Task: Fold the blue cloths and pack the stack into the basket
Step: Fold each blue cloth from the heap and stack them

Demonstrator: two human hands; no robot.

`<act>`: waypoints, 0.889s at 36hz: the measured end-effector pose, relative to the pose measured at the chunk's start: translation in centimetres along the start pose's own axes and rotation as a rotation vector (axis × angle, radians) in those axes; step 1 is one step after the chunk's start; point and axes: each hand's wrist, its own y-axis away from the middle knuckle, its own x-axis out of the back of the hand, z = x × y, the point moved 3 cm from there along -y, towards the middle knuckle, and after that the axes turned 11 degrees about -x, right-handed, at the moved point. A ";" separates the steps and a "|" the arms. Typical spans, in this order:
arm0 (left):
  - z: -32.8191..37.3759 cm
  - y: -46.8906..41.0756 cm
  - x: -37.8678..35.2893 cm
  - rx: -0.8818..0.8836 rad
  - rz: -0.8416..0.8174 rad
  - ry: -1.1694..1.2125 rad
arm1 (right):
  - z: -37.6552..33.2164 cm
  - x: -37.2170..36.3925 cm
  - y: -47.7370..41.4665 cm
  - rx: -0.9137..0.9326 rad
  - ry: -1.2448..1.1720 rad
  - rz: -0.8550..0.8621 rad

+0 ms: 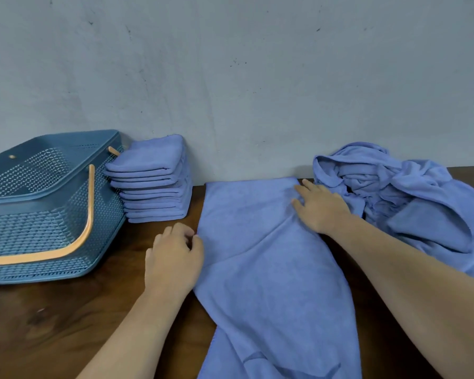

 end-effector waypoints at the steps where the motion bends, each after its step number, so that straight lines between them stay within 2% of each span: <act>1: -0.1 0.0 0.0 0.015 -0.010 -0.011 | 0.0 0.3 0.7 0.015 -0.057 0.059; 4: -0.2 0.3 0.2 0.052 -0.078 -0.062 | 0.1 1.0 3.7 0.042 -0.224 0.179; 7: -0.4 0.4 0.2 0.069 -0.131 -0.102 | 0.6 0.9 7.7 0.080 -0.261 0.150; 12: -0.1 1.4 0.8 0.028 -0.193 -0.014 | 3.4 -0.7 15.8 0.109 -0.447 0.130; 15: 0.8 2.3 1.1 0.024 -0.200 0.030 | 5.1 -1.2 19.6 0.048 -0.402 0.108; 20: 1.0 4.5 2.0 0.057 -0.120 0.020 | 5.6 -0.2 24.5 -0.128 -0.259 0.199; 25: 1.9 8.9 4.0 0.045 -0.133 -0.069 | 5.0 0.1 28.9 -0.140 -0.164 0.164; 32: 2.7 14.8 4.3 -0.147 -0.189 -0.078 | 4.5 -0.3 31.4 -0.082 -0.287 0.076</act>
